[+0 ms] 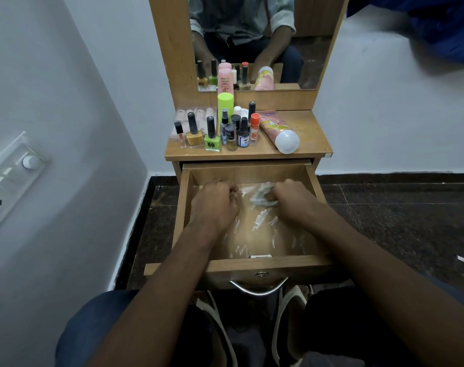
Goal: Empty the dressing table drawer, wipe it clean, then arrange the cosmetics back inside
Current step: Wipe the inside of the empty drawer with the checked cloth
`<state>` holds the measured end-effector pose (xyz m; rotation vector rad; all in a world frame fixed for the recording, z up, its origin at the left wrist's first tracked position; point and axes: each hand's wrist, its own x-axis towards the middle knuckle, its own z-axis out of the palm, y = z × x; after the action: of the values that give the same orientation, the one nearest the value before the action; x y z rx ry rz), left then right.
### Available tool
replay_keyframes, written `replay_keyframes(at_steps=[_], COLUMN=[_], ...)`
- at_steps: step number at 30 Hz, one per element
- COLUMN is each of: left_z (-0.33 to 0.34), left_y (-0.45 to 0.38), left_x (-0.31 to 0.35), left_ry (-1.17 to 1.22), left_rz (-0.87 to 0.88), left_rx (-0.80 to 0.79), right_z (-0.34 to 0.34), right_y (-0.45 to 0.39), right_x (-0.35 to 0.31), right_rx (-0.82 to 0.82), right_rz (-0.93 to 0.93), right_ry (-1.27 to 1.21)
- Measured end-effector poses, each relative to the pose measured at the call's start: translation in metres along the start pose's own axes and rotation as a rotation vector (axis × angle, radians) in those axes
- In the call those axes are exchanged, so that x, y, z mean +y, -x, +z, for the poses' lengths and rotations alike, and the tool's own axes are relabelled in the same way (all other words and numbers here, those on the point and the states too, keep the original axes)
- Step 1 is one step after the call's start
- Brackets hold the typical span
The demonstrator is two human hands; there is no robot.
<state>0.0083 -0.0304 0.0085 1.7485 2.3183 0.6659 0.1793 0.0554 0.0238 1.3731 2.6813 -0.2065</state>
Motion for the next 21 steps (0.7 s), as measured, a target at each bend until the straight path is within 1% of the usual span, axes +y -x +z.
replay_keyframes(at_steps=[2,4,9,14,17,19,21], left_z=[-0.001,-0.002,0.0,-0.007,-0.008,-0.008,-0.009], left_y=[0.001,0.001,0.0,0.001,0.002,0.002,0.0], left_x=[0.0,0.001,0.0,-0.001,0.003,0.003,-0.003], left_ry=[0.001,-0.005,-0.001,0.041,0.069,0.085,0.122], left_rz=[-0.016,-0.025,-0.087,-0.137,-0.174,-0.191,-0.214], left_rx=[0.01,0.005,-0.004,0.053,0.015,0.007,0.033], right_z=[-0.002,-0.003,0.007,0.005,0.018,0.018,0.013], right_y=[-0.005,-0.011,-0.008,-0.016,-0.022,-0.021,-0.019], right_x=[-0.004,-0.01,-0.004,-0.008,-0.026,-0.029,-0.025], right_rx=[0.03,0.034,-0.071,-0.061,-0.175,-0.245,-0.245], right_rz=[0.03,0.01,-0.12,-0.1,-0.184,-0.25,-0.28], right_ry=[-0.024,-0.023,-0.01,-0.012,-0.081,-0.061,-0.041])
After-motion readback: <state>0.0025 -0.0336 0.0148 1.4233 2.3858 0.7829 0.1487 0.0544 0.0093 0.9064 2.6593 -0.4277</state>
